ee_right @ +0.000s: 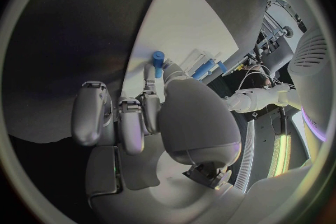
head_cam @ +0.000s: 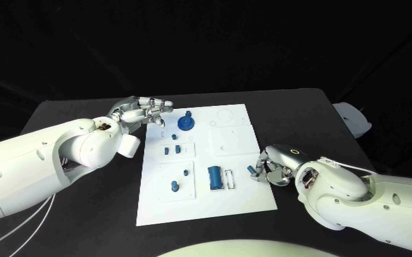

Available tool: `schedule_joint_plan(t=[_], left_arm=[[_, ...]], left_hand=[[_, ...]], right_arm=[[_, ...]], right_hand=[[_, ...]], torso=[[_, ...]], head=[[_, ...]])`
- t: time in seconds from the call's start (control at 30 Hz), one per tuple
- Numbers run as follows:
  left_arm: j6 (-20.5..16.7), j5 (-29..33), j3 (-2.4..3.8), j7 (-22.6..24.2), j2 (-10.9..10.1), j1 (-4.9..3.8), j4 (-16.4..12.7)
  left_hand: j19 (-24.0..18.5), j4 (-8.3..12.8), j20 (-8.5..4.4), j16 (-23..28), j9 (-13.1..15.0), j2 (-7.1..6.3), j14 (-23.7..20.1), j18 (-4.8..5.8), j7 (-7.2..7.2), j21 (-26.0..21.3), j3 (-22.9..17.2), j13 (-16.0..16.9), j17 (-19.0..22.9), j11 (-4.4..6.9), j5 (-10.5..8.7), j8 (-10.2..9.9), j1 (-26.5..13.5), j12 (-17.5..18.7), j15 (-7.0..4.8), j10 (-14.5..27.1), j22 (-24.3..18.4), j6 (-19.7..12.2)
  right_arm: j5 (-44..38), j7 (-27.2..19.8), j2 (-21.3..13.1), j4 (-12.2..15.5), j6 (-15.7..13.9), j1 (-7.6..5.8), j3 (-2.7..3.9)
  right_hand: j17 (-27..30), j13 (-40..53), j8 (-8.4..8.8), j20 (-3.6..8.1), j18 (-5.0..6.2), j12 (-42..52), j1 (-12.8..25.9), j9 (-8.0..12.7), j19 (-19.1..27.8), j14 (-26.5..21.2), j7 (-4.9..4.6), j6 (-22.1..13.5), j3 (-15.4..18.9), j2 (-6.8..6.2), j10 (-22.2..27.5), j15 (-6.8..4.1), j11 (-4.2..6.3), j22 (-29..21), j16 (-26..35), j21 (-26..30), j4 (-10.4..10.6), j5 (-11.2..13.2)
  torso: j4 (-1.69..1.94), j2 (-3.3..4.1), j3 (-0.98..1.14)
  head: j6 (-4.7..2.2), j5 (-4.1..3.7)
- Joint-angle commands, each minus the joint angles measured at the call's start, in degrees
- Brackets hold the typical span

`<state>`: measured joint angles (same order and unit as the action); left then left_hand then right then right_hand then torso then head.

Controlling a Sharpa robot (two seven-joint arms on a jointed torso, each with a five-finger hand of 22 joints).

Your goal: Assemble the parts on the task board

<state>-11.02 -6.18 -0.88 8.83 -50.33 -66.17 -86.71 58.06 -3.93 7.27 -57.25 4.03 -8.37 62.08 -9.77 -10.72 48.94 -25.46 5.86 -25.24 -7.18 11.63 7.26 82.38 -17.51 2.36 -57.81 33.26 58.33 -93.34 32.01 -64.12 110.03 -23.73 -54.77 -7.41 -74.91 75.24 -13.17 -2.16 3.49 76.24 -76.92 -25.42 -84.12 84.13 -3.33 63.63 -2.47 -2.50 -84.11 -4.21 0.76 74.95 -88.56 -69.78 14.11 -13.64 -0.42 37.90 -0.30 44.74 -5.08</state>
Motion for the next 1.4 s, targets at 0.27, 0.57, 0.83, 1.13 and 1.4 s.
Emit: schedule_joint_plan(t=[0.27,0.57,0.83,1.13,1.4], left_arm=[[0.4,-0.1,0.03,0.7,-0.1,-0.02,-0.3],[0.5,-0.1,0.03,0.6,-0.1,-0.03,-0.3],[0.4,-0.1,0.03,0.6,-0.2,-0.03,-0.3],[0.4,-0.1,0.03,0.6,-0.2,-0.03,-0.3],[0.4,-0.1,0.03,0.6,-0.2,-0.03,-0.3]], left_hand=[[-0.3,0.3,0.00,-0.3,0.0,-0.05,-0.3,-0.80,-0.13,-0.4,-0.1,-0.1,0.1,0.08,-0.27,0.2,0.1,-0.2,0.06,0.4,-0.1,-0.4],[-0.3,0.3,0.00,-0.3,0.0,-0.05,-0.3,-0.80,-0.13,-0.4,-0.1,-0.1,0.1,0.08,-0.27,0.2,0.1,-0.2,0.06,0.4,-0.1,-0.4],[-0.3,0.3,0.00,-0.3,0.0,-0.05,-0.3,-0.80,-0.13,-0.4,-0.1,-0.1,0.1,0.08,-0.27,0.2,0.1,-0.2,0.06,0.4,-0.1,-0.4],[-0.3,0.3,0.00,-0.3,0.0,-0.05,-0.3,-0.80,-0.13,-0.4,-0.1,-0.1,0.1,0.08,-0.27,0.2,0.1,-0.2,0.06,0.4,-0.1,-0.4],[-0.3,0.3,0.01,-0.3,0.0,-0.02,-0.3,-0.80,-0.12,-0.4,-0.1,0.0,0.1,0.09,-0.27,0.2,0.1,-0.3,0.07,0.4,0.0,-0.4]], right_arm=[[-4.1,2.1,1.3,-3.0,7.9,0.86,-0.49],[-6.0,2.3,1.9,-2.8,9.1,1.09,-0.50],[-7.3,2.5,2.0,-2.0,8.2,1.24,-0.51],[-6.3,2.6,1.5,0.3,2.3,1.25,-0.49],[-4.2,2.6,1.2,1.8,-1.6,1.23,-0.48]], right_hand=[[-11.9,4.8,0.68,0.56,0.03,-0.7,-4.3,0.8,-1.1,5.2,0.31,0.0,-3.6,-0.48,0.3,-0.52,0.51,10.3,0.1,1.0,-2.8,0.4],[-11.7,4.6,0.97,0.53,0.10,-1.1,-4.5,1.0,-1.0,5.1,0.16,0.1,-4.4,-1.37,0.5,-0.45,0.41,10.2,0.2,1.5,-3.4,0.5],[-11.9,4.6,1.48,0.52,0.01,-1.2,-5.4,1.4,-1.2,5.1,0.12,0.7,-8.2,-2.22,0.5,-0.43,0.40,10.4,0.1,1.0,-5.6,-4.7],[-13.4,6.3,1.00,0.77,-0.49,1.4,-3.0,0.7,-2.0,5.5,0.66,1.5,-11.6,-2.98,-0.9,-0.76,0.82,11.1,-0.6,-2.2,-6.2,-9.3],[-13.9,6.6,0.86,0.84,-0.63,1.9,-2.2,0.4,-2.2,5.6,0.72,1.6,-12.2,-3.17,-1.1,-0.82,0.88,11.3,-0.9,-3.0,-6.2,-9.7]], torso=[[0.02,-0.04,-0.02],[0.00,-0.04,-0.05],[-0.02,-0.05,-0.03],[-0.04,-0.06,-0.03],[-0.03,-0.05,-0.03]], head=[[0.25,0.18],[0.31,0.20],[0.39,0.21],[0.60,0.23],[0.71,0.21]])
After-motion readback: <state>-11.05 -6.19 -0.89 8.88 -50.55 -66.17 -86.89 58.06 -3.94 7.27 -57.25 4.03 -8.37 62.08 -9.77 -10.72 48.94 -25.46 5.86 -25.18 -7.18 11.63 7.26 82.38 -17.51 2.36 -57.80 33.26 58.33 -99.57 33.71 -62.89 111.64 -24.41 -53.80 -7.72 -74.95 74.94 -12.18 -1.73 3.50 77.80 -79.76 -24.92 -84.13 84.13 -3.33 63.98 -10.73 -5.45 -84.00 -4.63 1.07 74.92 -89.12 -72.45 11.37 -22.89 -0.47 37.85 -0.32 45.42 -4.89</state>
